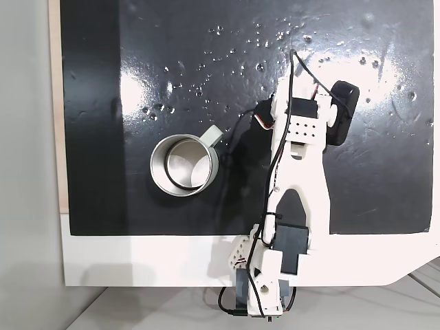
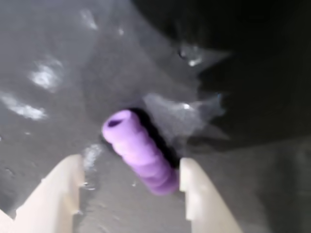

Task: Grasp a pengrip and put it in the cup.

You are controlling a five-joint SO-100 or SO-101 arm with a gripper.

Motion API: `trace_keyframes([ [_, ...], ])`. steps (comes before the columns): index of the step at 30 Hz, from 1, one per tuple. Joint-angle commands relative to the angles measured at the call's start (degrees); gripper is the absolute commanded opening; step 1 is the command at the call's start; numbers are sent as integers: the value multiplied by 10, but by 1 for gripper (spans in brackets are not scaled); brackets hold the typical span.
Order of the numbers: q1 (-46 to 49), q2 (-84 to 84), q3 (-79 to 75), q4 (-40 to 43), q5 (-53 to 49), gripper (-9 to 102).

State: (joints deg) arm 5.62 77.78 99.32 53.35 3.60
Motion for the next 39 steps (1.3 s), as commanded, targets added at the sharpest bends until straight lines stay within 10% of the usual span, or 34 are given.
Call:
trace_keyframes([
  [1, -9, -13, -64, 33, 8, 25],
  [16, -8, -33, -60, 55, 17, 0],
  [39, -62, 254, 11, 178, 37, 0],
])
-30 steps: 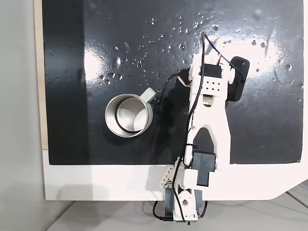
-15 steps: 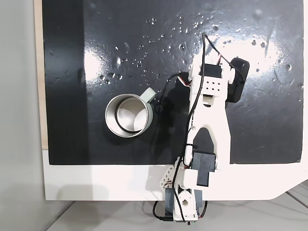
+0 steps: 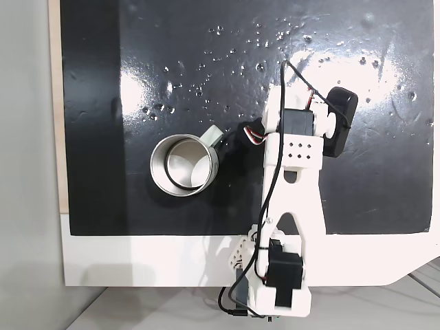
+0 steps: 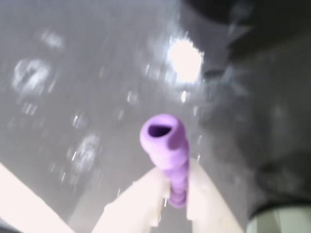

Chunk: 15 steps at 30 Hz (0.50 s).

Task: Grasp a pengrip and put it in the cup.

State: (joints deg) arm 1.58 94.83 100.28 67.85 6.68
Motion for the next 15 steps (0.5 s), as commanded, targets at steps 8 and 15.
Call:
trace_keyframes([
  [8, -100, 207, -18, 103, 21, 0],
  [15, -180, 241, -73, 146, 30, 0],
])
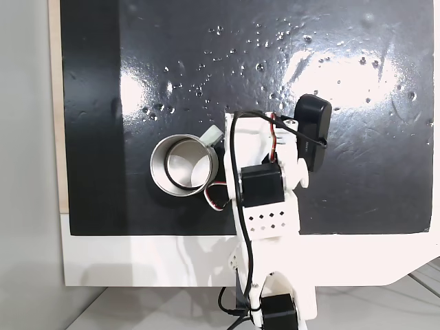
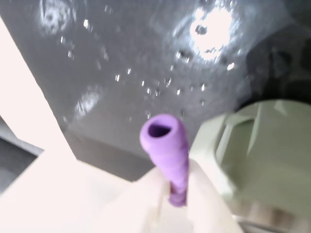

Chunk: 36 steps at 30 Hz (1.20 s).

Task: Grasp a pengrip and put it in the cup.

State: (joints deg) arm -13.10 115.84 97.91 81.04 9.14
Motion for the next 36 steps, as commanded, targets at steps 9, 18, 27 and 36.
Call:
trace_keyframes([
  [9, -156, 57, -99, 56, 4, 0],
  [18, -229, 55, -83, 69, -2, 0],
  [27, -241, 38, -60, 78, -21, 0],
  [36, -242, 43, -58, 75, -40, 23],
])
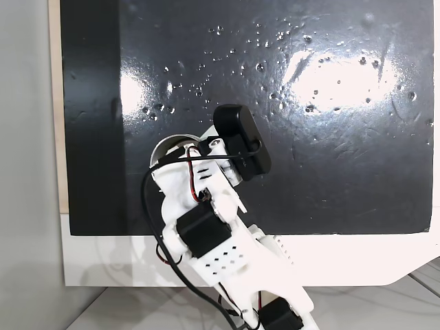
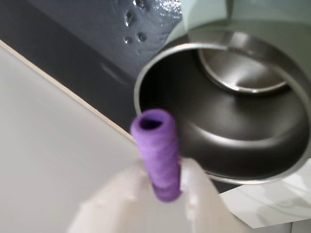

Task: Grasp a pengrip and put it in the cup.

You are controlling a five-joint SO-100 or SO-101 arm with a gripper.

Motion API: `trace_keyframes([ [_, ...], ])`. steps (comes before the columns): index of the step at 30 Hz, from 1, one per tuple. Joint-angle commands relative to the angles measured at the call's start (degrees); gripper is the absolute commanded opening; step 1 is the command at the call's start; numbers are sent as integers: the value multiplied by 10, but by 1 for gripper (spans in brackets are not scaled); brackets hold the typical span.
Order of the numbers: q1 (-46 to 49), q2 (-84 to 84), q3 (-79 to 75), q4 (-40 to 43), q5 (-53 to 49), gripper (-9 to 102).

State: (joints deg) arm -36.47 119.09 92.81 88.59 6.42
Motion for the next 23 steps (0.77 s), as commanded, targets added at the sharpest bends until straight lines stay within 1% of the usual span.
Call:
trace_keyframes([
  [1, -8, 11, -7, -1, -15, 25],
  [7, -9, 12, -4, -1, -20, 28],
  [23, -9, 13, -3, -2, -20, 28],
])
